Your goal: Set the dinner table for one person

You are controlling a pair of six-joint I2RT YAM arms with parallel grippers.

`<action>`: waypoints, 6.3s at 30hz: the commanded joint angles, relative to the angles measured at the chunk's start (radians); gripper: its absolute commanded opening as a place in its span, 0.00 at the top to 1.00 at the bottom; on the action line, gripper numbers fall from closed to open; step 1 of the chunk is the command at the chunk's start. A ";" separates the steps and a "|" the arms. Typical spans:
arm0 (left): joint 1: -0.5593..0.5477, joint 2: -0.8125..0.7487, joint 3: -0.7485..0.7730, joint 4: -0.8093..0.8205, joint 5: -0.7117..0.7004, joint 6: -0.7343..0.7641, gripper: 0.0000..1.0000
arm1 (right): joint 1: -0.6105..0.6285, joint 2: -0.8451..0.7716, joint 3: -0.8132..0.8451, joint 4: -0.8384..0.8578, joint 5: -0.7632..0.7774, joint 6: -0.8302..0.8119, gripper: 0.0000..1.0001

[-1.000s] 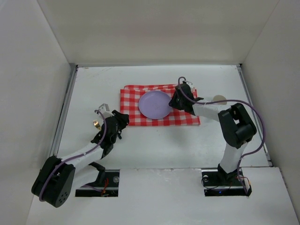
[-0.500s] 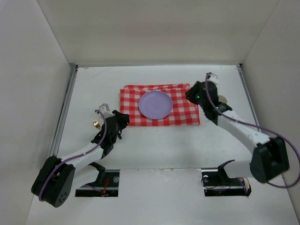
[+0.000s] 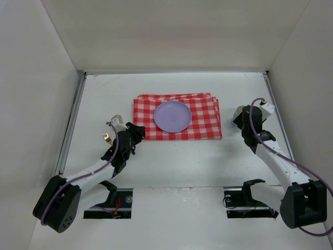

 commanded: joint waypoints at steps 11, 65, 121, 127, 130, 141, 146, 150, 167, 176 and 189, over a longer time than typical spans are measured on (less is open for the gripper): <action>-0.010 0.044 0.015 0.063 -0.017 0.009 0.65 | -0.037 0.210 0.044 0.113 -0.050 -0.091 0.48; -0.016 0.145 0.020 0.115 -0.011 0.005 0.64 | 0.284 0.826 0.748 0.171 -0.037 -0.293 0.96; -0.060 0.172 0.255 -0.778 -0.298 -0.081 0.71 | 0.404 0.069 -0.022 0.427 -0.203 -0.100 0.76; -0.065 0.183 0.244 -0.766 -0.304 -0.090 0.76 | 0.404 0.061 -0.032 0.436 -0.205 -0.094 0.71; -0.063 0.180 0.235 -0.764 -0.300 -0.084 0.83 | 0.404 0.064 -0.033 0.439 -0.208 -0.092 0.69; -0.054 0.212 0.205 -0.730 -0.270 -0.109 0.80 | 0.395 0.026 -0.050 0.446 -0.208 -0.088 0.66; -0.036 0.226 0.201 -0.693 -0.248 -0.097 0.80 | 0.395 0.026 -0.050 0.447 -0.208 -0.088 0.66; -0.028 0.194 0.198 -0.703 -0.250 -0.090 0.93 | 0.396 0.020 -0.050 0.442 -0.205 -0.092 0.66; -0.353 0.241 0.636 -0.731 -0.313 0.017 1.00 | 0.310 -0.042 -0.108 0.467 -0.192 -0.028 0.61; -0.478 0.612 0.954 -0.609 -0.222 -0.004 1.00 | 0.226 -0.082 -0.156 0.502 -0.241 0.037 0.60; -0.510 0.947 1.209 -0.591 -0.193 -0.050 1.00 | 0.204 -0.072 -0.165 0.525 -0.310 0.078 0.60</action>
